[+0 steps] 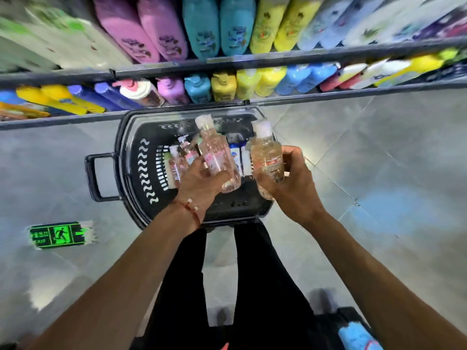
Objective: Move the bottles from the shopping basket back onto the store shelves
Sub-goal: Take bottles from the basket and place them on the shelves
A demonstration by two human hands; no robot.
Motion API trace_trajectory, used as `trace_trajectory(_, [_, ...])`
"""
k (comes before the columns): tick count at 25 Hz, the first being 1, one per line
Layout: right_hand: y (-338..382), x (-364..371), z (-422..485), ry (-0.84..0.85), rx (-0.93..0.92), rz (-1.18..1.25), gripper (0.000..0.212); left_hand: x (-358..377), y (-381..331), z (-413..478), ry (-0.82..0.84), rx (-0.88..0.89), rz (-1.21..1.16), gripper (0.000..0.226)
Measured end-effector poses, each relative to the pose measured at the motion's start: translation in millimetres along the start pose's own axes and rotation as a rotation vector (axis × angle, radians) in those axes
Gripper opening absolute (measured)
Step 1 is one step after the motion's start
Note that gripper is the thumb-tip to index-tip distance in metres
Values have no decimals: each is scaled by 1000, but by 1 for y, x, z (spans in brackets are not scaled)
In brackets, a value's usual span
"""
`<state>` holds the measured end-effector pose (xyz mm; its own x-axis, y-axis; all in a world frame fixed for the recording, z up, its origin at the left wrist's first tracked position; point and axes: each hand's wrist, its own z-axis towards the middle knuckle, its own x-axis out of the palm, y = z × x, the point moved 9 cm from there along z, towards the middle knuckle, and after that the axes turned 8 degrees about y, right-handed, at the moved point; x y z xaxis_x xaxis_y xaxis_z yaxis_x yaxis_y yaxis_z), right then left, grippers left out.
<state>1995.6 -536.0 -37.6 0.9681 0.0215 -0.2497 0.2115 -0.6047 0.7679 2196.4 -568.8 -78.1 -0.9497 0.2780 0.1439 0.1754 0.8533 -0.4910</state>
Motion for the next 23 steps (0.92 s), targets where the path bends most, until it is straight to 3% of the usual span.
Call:
trace_trajectory(4, [59, -31, -54, 119, -36, 283, 38, 34, -36, -71, 26, 126, 51, 69])
trace_trajectory(6, [84, -44, -78, 166, -83, 290, 35, 51, -50, -102, 41, 177, 43, 72])
trace_trajectory(10, [125, -72, -125, 201, -149, 340, 28, 84, -72, -165, 121, 329, -24, 51])
trace_trajectory(14, [157, -91, -171, 233, -225, 407, 26, 97, -89, -220, 72, 427, -7, 61])
trace_trajectory(18, [167, -112, -212, 120, -332, 276, 50, 108, -96, -257, 29, 507, -15, 78])
trace_trajectory(20, [163, -121, -232, 69, -335, 282, 61, 123, -93, -277, 86, 531, -16, 64])
trace_trajectory(23, [160, -127, -264, 64, -341, 343, 52, 142, -82, -307, 145, 576, -30, 36])
